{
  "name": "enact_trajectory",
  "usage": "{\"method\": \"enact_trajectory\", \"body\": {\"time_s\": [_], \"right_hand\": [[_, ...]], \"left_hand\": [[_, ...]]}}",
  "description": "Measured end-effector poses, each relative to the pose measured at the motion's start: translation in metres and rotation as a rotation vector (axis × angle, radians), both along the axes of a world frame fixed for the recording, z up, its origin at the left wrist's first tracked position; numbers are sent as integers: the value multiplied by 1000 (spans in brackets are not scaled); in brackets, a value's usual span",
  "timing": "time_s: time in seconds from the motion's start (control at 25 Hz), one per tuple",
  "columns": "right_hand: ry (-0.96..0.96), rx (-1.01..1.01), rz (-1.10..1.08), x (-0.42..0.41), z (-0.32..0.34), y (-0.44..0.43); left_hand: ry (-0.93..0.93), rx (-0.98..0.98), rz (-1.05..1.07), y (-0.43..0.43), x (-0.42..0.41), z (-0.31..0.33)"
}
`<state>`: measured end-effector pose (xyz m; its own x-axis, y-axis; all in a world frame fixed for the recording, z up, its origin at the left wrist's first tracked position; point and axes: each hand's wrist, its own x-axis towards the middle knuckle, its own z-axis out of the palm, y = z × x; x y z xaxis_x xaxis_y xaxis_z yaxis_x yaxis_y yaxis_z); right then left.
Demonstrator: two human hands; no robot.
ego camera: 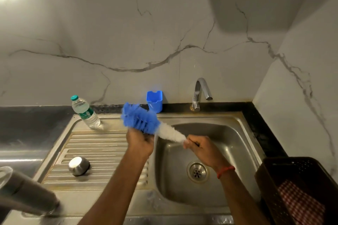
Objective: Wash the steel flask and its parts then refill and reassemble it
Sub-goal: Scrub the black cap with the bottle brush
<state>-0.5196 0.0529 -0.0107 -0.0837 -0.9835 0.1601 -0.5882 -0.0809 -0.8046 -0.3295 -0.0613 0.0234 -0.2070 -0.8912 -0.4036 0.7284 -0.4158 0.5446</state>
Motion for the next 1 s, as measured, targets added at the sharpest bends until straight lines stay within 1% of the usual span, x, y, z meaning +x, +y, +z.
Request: {"method": "enact_trajectory", "body": {"time_s": [0.08, 0.16, 0.24, 0.32, 0.36, 0.44, 0.52, 0.6, 0.68, 0.88, 1.0], "right_hand": [[41, -52, -2, 11, 12, -10], [34, -67, -35, 14, 12, -12], [-18, -62, -83, -4, -2, -2], [-90, -46, -131, -19, -11, 11], [-105, -41, -139, -18, -9, 10], [-91, -20, -110, -4, 7, 1], [-79, 7, -77, 3, 15, -3], [-99, 55, -73, -10, 10, 2], [-126, 81, -87, -21, 4, 9], [-14, 4, -100, -3, 9, 3], [-100, 8, -155, -19, -2, 12]], "left_hand": [[-69, -60, 5, 7, -12, 0], [-100, -96, 49, 5, -12, 6], [-57, -114, 69, -4, 0, 13], [-23, -48, 16, -3, 12, 19], [-48, -16, -23, 3, 11, 21], [-121, 13, -97, 18, 1, 18], [-107, 30, -153, 27, -5, 20], [-76, 17, -154, 24, 1, 23], [-94, -14, -142, 20, 8, 22], [-79, -40, -199, 20, 5, 24], [-90, -87, -182, 11, 17, 32]]}}
